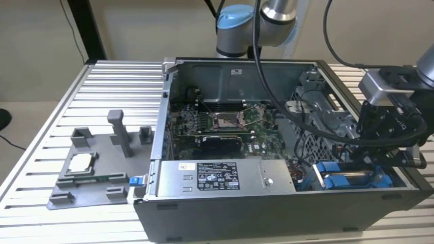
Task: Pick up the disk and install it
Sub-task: 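Insert the first disk wire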
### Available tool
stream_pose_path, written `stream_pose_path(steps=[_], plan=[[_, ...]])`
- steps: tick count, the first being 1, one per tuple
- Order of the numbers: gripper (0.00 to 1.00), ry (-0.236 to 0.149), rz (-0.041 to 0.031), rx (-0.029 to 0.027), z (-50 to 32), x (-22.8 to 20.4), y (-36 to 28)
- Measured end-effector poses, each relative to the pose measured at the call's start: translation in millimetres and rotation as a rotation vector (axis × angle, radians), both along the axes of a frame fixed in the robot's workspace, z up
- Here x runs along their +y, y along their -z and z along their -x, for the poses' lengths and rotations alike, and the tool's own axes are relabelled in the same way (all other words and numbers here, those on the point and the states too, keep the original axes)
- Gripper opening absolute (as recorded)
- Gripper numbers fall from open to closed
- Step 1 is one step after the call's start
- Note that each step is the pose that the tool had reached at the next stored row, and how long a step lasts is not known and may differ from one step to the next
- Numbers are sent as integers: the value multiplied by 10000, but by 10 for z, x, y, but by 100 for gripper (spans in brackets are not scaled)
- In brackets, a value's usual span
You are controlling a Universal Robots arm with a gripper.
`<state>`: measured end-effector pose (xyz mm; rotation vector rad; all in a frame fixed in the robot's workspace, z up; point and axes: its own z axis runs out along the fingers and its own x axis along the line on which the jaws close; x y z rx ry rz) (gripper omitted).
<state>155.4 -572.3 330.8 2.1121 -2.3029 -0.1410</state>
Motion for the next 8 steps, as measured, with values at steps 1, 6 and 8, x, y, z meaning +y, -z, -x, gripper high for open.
stream_pose_path(steps=[1, 6, 8], plan=[[0, 0, -1, 0, 0, 0, 2], [0, 0, -9, 0, -1, 0, 8], [0, 0, -9, 0, -1, 0, 9]])
